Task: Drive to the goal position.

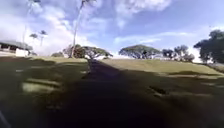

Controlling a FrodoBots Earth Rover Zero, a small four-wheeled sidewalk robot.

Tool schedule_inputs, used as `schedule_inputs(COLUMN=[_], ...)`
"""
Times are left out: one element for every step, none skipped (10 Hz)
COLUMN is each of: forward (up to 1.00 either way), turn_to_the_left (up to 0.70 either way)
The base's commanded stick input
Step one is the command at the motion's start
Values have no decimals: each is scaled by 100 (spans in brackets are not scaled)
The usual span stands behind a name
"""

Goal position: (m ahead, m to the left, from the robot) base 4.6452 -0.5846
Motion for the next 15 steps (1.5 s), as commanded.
schedule_inputs(forward=[70, 70, 70, 70, 70, 70, 70, 70, 70, 70, 70, 70, 70, 70, 70], turn_to_the_left=[0, 0, 0, 0, 0, 0, 0, 0, 0, 0, 0, 0, 0, 0, 0])
